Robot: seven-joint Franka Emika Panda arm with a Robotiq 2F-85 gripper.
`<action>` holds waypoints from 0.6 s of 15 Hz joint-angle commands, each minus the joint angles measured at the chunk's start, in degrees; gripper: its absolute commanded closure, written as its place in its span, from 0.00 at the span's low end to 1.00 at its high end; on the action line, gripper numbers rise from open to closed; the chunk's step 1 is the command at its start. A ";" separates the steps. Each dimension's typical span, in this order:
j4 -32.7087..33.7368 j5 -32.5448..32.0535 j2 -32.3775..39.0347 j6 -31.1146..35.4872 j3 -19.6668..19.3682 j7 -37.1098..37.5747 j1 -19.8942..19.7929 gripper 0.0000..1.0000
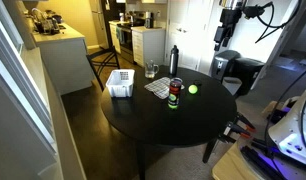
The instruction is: Put the tennis ball in the black container.
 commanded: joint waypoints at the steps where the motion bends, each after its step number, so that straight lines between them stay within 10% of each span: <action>1: 0.09 0.12 0.01 -0.13 0.21 -0.08 -0.21 0.00; 9: -0.12 -0.27 0.72 0.89 -0.16 -0.08 -0.75 0.00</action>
